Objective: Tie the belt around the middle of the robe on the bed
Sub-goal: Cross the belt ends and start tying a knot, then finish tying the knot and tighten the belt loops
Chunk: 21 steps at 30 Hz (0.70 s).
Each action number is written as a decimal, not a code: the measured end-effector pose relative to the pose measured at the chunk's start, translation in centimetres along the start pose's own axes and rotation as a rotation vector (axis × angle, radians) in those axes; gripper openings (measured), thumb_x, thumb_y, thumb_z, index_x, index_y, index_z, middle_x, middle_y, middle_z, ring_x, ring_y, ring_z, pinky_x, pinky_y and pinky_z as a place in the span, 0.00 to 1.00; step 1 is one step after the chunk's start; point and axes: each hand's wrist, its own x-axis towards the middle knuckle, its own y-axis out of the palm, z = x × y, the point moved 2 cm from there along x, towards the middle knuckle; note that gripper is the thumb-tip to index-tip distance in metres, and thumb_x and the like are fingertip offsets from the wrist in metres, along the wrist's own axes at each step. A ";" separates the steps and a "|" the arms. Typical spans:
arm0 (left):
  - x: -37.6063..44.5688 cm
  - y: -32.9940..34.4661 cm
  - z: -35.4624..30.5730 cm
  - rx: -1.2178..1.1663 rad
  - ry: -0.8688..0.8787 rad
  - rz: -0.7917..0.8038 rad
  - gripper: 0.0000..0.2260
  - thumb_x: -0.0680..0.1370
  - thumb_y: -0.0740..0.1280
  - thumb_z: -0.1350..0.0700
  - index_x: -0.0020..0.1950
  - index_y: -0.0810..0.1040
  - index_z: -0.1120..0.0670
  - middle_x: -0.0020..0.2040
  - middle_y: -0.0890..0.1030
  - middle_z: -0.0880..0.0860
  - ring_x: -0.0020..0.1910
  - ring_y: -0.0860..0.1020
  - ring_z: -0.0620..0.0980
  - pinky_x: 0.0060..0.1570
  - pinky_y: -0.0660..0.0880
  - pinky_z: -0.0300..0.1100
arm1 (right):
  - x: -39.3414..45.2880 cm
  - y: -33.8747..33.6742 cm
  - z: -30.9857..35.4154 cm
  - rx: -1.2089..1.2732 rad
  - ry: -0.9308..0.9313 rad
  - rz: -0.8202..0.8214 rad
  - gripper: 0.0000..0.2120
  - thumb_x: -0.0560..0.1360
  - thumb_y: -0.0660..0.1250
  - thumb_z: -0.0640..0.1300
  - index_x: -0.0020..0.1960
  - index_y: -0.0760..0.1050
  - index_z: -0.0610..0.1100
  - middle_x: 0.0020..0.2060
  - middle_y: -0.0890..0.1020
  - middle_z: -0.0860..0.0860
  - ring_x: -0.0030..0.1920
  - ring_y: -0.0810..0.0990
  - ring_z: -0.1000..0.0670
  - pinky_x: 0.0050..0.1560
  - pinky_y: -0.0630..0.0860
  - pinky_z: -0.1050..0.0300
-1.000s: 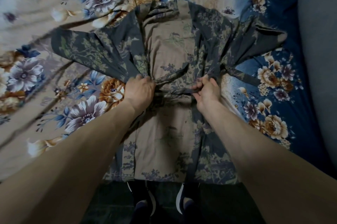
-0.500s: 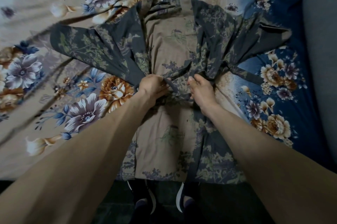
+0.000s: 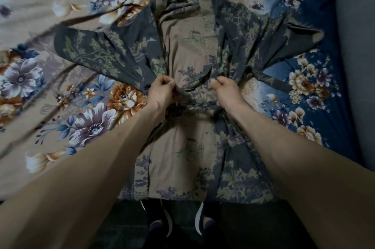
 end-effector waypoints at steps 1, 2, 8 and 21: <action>-0.3 0.5 -0.7 0.031 0.081 0.067 0.10 0.81 0.58 0.61 0.40 0.70 0.52 0.43 0.82 0.54 0.40 0.81 0.49 0.34 0.79 0.41 | 0.0 0.2 0.5 -0.019 0.004 0.043 0.14 0.79 0.60 0.51 0.36 0.75 0.49 0.30 0.72 0.54 0.33 0.70 0.51 0.37 0.67 0.56; -0.6 0.9 -1.5 0.120 0.195 0.124 0.09 0.81 0.59 0.60 0.41 0.71 0.51 0.47 0.83 0.53 0.44 0.81 0.49 0.39 0.79 0.41 | -0.1 0.5 1.0 -0.044 0.010 0.089 0.14 0.78 0.60 0.50 0.36 0.75 0.50 0.30 0.73 0.54 0.34 0.72 0.51 0.38 0.68 0.55; -3.3 4.8 -6.0 0.791 0.851 0.439 0.12 0.82 0.54 0.56 0.60 0.76 0.52 0.59 0.81 0.52 0.58 0.78 0.51 0.56 0.73 0.45 | -1.5 1.0 3.4 -0.154 -0.155 0.310 0.12 0.78 0.63 0.38 0.60 0.76 0.42 0.59 0.79 0.36 0.61 0.76 0.37 0.56 0.72 0.54; -1.1 3.2 -4.7 1.291 0.856 0.323 0.19 0.82 0.51 0.44 0.69 0.65 0.50 0.53 0.81 0.64 0.50 0.79 0.65 0.40 0.71 0.50 | -2.3 0.0 4.3 -0.039 -0.024 0.337 0.12 0.77 0.59 0.36 0.35 0.71 0.44 0.25 0.73 0.49 0.25 0.69 0.52 0.28 0.63 0.59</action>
